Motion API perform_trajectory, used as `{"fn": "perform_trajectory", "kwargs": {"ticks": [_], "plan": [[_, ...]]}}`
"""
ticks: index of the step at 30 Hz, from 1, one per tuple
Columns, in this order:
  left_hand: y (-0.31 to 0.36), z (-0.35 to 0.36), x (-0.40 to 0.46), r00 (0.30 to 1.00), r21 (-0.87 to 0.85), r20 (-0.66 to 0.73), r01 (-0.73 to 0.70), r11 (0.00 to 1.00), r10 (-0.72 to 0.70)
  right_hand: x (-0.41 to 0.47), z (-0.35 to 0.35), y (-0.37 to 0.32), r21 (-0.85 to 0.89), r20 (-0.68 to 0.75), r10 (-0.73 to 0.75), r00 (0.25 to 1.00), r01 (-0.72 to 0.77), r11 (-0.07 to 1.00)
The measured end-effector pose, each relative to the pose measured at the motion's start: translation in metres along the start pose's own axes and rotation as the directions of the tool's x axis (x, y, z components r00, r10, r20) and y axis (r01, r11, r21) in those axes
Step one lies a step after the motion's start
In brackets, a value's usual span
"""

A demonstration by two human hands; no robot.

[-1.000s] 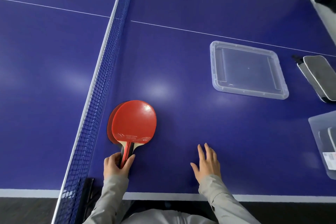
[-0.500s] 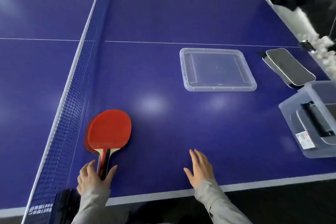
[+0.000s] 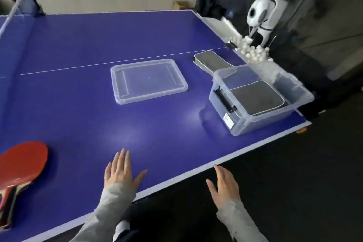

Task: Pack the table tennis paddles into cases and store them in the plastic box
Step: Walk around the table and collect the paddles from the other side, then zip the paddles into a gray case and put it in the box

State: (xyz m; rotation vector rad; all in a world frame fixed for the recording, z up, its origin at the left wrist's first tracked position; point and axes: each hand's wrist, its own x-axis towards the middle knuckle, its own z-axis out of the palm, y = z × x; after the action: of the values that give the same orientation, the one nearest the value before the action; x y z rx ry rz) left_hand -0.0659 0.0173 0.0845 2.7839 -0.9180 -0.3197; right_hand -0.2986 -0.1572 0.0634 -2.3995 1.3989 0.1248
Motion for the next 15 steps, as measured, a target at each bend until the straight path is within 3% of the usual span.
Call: {"fn": "perform_trajectory", "kwargs": {"ticks": [7,15], "plan": [[0.134,0.005,0.037,0.973,0.104,0.021,-0.232,0.967,0.231,0.019,-0.061,0.086,0.147,-0.151,0.182,0.972,-0.16,0.976],[0.239,0.022,0.111,0.965,-0.024,-0.066,-0.254,0.967,0.252,0.09,-0.119,0.143,0.183,-0.254,0.245,0.936,-0.202,0.962]]}}
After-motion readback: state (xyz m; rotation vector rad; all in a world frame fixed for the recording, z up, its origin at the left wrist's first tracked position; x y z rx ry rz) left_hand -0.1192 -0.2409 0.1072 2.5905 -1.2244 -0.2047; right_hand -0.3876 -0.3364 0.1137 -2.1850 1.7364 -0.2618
